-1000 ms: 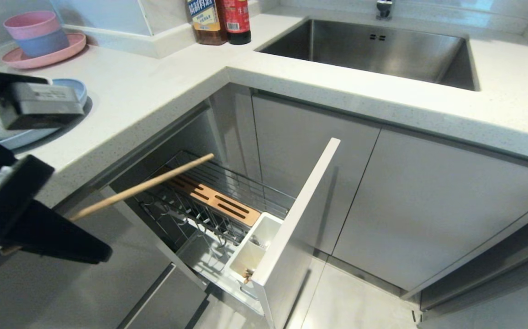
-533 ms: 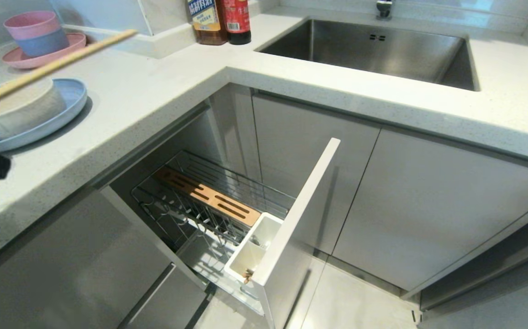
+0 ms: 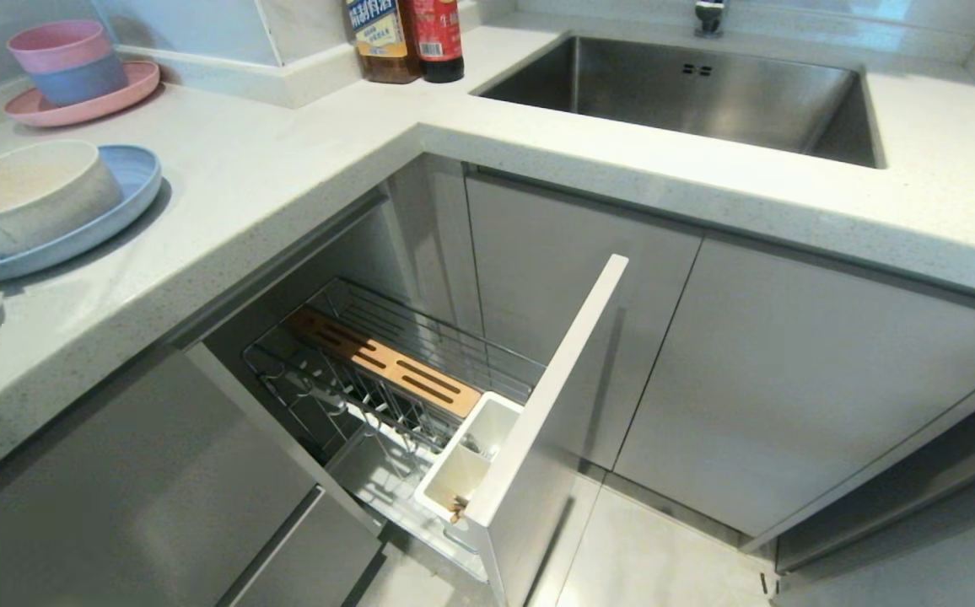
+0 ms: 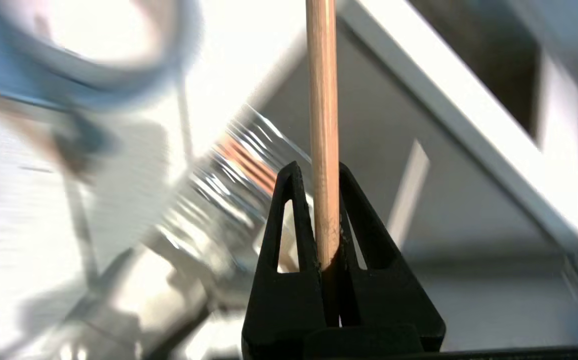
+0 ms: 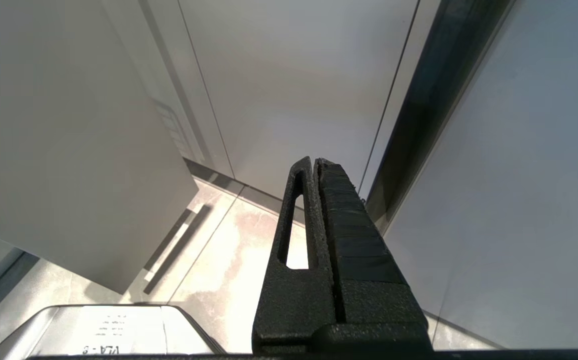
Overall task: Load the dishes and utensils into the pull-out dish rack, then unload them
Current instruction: Take the chopsticks out of the cupboard
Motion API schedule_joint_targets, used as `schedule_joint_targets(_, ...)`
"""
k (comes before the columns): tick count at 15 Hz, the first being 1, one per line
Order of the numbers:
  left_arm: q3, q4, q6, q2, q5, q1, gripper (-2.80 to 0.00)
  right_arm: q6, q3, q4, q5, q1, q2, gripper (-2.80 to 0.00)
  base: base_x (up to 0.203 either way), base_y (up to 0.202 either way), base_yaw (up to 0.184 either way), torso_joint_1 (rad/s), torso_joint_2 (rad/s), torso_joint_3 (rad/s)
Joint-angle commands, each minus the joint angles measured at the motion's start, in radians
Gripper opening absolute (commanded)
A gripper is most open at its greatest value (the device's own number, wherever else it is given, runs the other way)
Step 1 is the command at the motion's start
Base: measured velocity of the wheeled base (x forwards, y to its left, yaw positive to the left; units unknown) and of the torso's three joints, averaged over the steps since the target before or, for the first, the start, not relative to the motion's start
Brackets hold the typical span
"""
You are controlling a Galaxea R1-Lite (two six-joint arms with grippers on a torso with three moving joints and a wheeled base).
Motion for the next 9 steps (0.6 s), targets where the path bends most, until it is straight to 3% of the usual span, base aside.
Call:
schedule_joint_targets(1,0.007,-0.029,-0.007,-0.018,0.006,0.172,-2.8,0.0,0.002,0.0,0.0,0.0,0.0,-2.8,0.0,0.0,0.0,0.0,0.0,0.0)
schedule_joint_targets(3,0.064,-0.094,-0.041,-0.043,0.013,0.288,-2.8,0.0,0.002,0.0,0.0,0.0,0.0,-2.8,0.0,0.0,0.0,0.0,0.0,0.0)
schedule_joint_targets(5,0.128,-0.131,-0.175,-0.084,0.027,0.306,-2.8,0.0,0.002,0.0,0.0,0.0,0.0,-2.8,0.0,0.0,0.0,0.0,0.0,0.0)
schedule_joint_targets(9,0.174,-0.134,-0.372,-0.074,0.107,0.379,-2.8,0.0,0.001,0.0,0.0,0.0,0.0,-2.8,0.0,0.0,0.0,0.0,0.0,0.0)
